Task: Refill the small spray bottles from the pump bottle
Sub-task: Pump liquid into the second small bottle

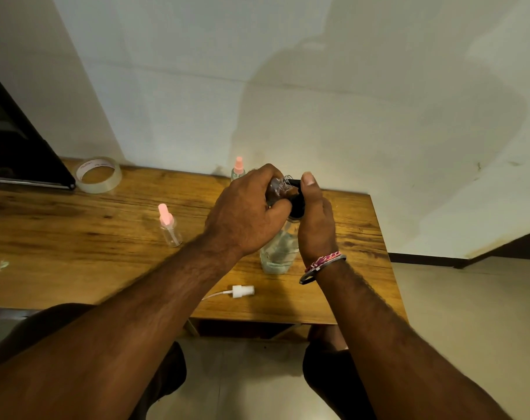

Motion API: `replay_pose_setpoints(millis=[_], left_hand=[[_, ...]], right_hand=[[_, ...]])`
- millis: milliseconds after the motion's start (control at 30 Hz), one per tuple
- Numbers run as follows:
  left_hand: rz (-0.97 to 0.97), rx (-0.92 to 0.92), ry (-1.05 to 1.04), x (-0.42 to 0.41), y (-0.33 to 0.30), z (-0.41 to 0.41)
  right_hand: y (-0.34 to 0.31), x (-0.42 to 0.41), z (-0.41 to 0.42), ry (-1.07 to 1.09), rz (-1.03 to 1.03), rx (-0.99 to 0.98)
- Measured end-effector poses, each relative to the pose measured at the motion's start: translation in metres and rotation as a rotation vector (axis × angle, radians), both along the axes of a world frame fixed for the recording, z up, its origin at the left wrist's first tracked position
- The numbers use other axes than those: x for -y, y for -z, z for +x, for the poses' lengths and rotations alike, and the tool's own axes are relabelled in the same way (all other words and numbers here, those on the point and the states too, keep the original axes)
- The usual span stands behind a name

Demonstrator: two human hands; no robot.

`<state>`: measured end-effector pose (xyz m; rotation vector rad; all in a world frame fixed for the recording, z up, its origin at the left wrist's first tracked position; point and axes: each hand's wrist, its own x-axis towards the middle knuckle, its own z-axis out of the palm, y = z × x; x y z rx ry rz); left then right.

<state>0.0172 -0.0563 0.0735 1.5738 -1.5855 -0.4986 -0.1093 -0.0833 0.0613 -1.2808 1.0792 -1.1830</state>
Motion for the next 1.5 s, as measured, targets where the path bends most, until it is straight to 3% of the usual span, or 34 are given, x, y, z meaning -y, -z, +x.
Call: replay_pose_setpoints(millis=[1500], left_hand=[[0.034,0.011,-0.007,-0.0002,0.0058,0.0002]], right_hand=[[0.0048,0.0012,0.0020,0.049,-0.012,0.001]])
